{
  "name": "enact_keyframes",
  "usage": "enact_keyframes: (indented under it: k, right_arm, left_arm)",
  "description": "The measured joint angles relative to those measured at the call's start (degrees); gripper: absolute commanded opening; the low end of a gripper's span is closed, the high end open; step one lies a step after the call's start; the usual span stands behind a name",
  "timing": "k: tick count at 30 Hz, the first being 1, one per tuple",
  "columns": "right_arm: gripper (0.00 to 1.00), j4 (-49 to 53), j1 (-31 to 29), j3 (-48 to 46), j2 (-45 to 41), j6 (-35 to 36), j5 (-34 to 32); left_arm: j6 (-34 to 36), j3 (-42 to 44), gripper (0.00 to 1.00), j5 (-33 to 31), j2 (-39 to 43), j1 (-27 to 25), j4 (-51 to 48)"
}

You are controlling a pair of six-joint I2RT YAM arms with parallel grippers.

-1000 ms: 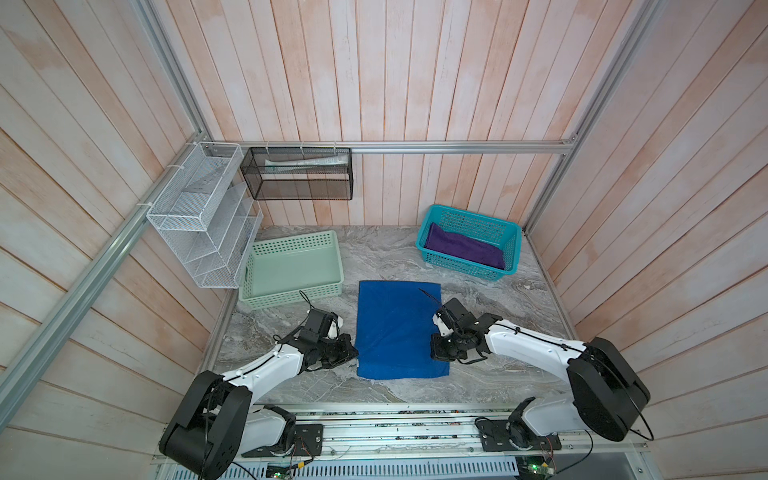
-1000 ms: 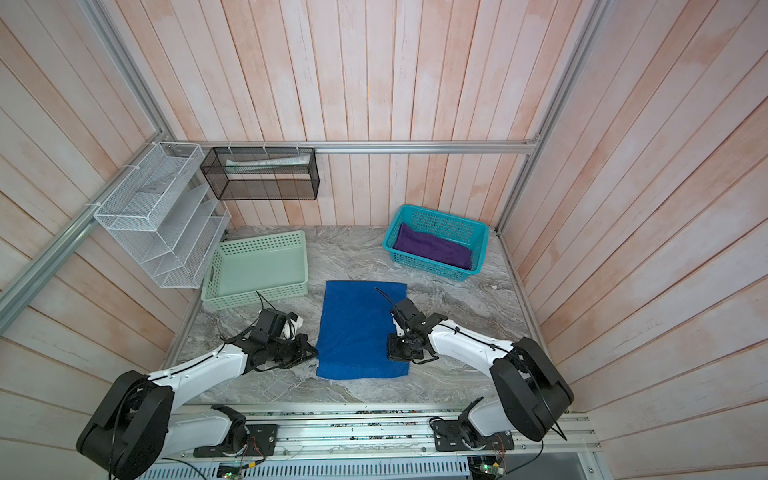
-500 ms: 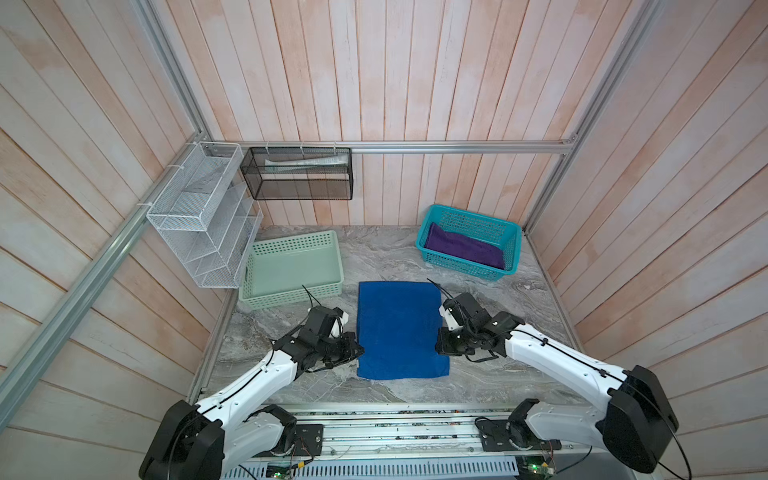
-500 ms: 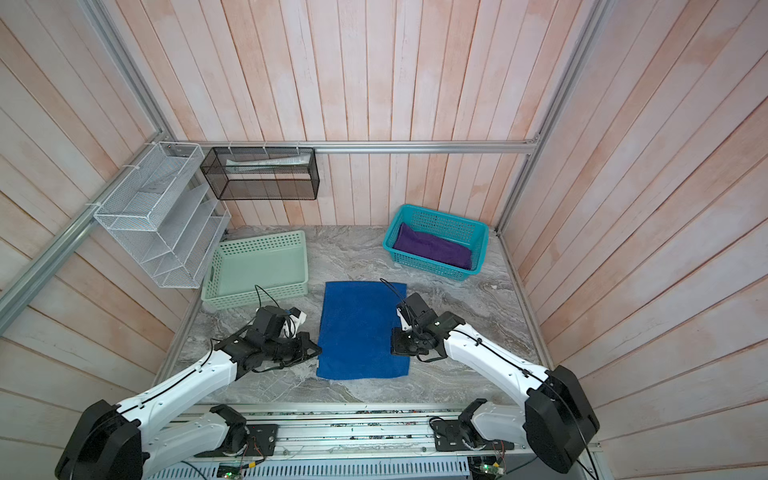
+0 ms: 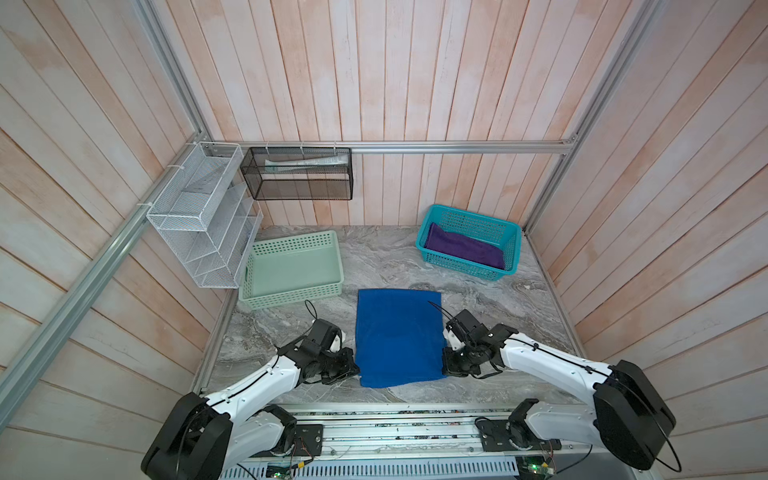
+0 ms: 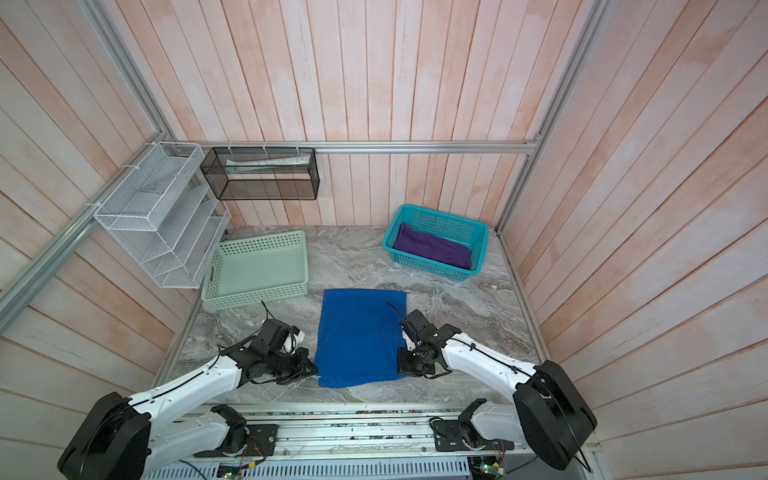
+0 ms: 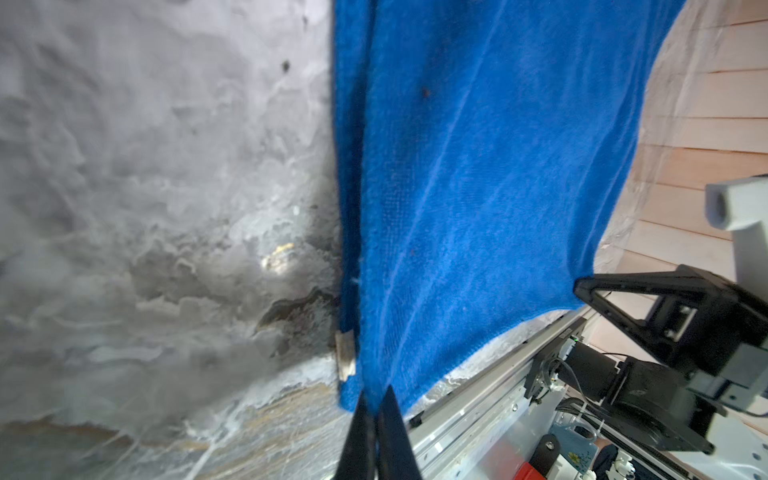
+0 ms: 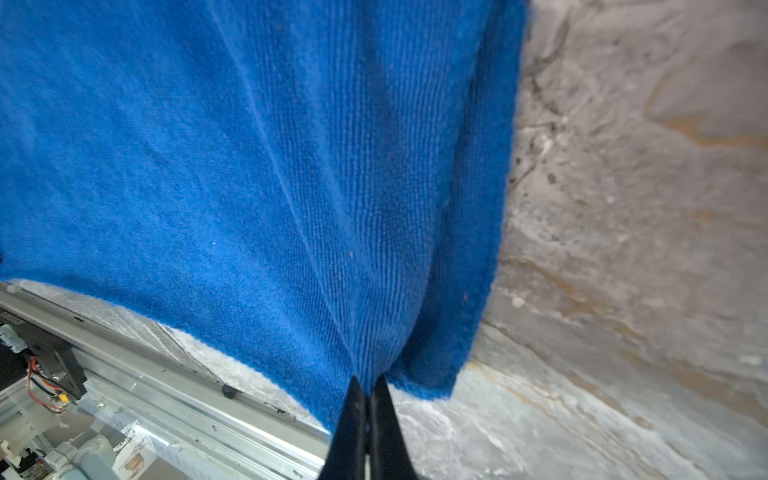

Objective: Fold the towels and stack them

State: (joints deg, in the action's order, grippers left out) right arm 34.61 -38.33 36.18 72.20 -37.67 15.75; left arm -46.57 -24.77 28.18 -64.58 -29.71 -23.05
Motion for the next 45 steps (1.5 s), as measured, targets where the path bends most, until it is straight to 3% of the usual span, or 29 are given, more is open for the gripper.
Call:
enact_keyframes:
  k: [9, 16, 17, 20, 22, 25, 29, 34, 41, 45]
  right_arm:
    - [0.00, 5.75, 7.02, 6.47, -0.76, 5.46, -0.09]
    - [0.00, 6.60, 9.73, 4.85, 0.20, 7.98, 1.36]
    - [0.06, 6.19, 9.53, 4.00, 1.03, 7.98, 1.97]
    - [0.37, 6.05, 8.87, 2.64, 3.52, 8.22, 3.02]
    - [0.47, 6.25, 8.66, 2.93, 3.91, 8.96, 3.19]
    - [0.50, 7.91, 9.73, 6.67, 3.91, 10.60, 2.40]
    - [0.50, 6.38, 14.16, 15.47, 5.03, 12.79, 0.07]
    - [0.50, -3.30, 16.17, 21.70, 12.04, 14.99, -2.93]
    - [0.53, -13.27, 15.85, 27.17, 28.65, 17.81, -6.93]
    - [0.54, -15.32, 15.69, 29.18, 33.35, 18.95, -9.42]
  left_arm:
    - [0.87, -4.33, 0.00, -0.17, 1.68, -0.42, -5.29]
    - [-2.58, -1.90, 0.00, -0.07, 2.93, -5.86, -3.08]
    - [-3.23, -0.52, 0.04, -0.07, 2.71, -6.51, -2.21]
    - [-4.22, 2.12, 0.25, -0.17, 0.83, -6.99, -1.42]
    - [-4.09, 1.90, 0.36, -0.57, -0.28, -7.02, -2.16]
    - [-2.32, -1.95, 0.46, -2.58, -0.85, -6.75, -5.79]
    - [2.82, -11.47, 0.50, -5.05, -2.47, -2.93, -9.84]
    - [9.77, -23.63, 0.56, -10.27, -9.94, 1.38, -9.99]
    - [16.22, -38.32, 0.63, -18.67, -29.77, 2.08, -2.75]
    - [18.29, -44.57, 0.66, -22.60, -39.30, 3.13, -0.81]
